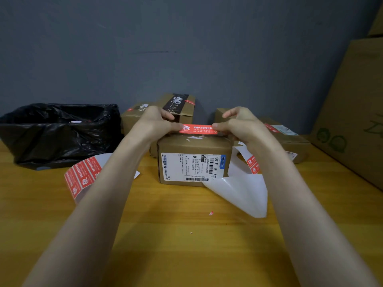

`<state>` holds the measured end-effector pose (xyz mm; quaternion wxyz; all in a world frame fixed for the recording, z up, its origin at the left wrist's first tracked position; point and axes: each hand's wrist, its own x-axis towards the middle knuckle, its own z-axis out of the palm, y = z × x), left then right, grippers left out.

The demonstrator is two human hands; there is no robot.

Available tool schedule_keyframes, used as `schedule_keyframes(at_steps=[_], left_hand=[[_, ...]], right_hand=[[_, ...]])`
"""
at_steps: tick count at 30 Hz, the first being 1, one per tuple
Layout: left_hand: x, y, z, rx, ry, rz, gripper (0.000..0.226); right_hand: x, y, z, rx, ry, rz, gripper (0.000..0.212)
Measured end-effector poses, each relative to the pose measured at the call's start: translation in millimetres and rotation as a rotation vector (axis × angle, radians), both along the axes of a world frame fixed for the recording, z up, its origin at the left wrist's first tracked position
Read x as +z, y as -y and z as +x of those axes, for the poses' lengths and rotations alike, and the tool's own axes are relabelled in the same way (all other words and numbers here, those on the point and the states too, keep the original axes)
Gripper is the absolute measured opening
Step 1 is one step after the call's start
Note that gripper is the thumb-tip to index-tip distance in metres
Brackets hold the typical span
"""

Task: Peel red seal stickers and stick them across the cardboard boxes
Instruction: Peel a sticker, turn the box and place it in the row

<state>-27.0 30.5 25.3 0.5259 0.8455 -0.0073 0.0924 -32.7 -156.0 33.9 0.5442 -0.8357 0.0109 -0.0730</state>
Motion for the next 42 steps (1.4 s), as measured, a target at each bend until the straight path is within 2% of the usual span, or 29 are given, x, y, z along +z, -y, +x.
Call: schedule_keyframes(at_steps=[6, 9, 12, 14, 19, 26, 42], left_hand=[[-8.8, 8.7, 6.8, 0.069, 0.055, 0.065, 0.026], [-14.3, 11.3, 8.8, 0.09, 0.095, 0.105, 0.022], [-15.9, 10.8, 10.2, 0.11, 0.112, 0.122, 0.021], [-15.6, 10.7, 10.7, 0.116, 0.115, 0.132, 0.021], [-15.8, 12.1, 11.1, 0.123, 0.114, 0.157, 0.027], [-15.5, 12.5, 11.3, 0.15, 0.136, 0.187, 0.034], [-16.1, 9.6, 12.6, 0.138, 0.194, 0.275, 0.022]], right_hand=[[-6.5, -7.7, 5.5, -0.033, 0.03, -0.16, 0.026], [-6.0, -11.0, 6.7, -0.061, 0.06, -0.252, 0.034], [-6.6, -13.5, 7.6, -0.073, 0.065, -0.305, 0.032], [-7.5, -14.1, 8.7, -0.073, 0.061, -0.318, 0.028], [-8.3, -14.3, 11.9, -0.064, 0.049, -0.338, 0.039], [-8.7, -13.2, 12.8, -0.064, 0.046, -0.334, 0.044], [-8.3, -13.8, 7.6, -0.056, 0.092, -0.443, 0.048]])
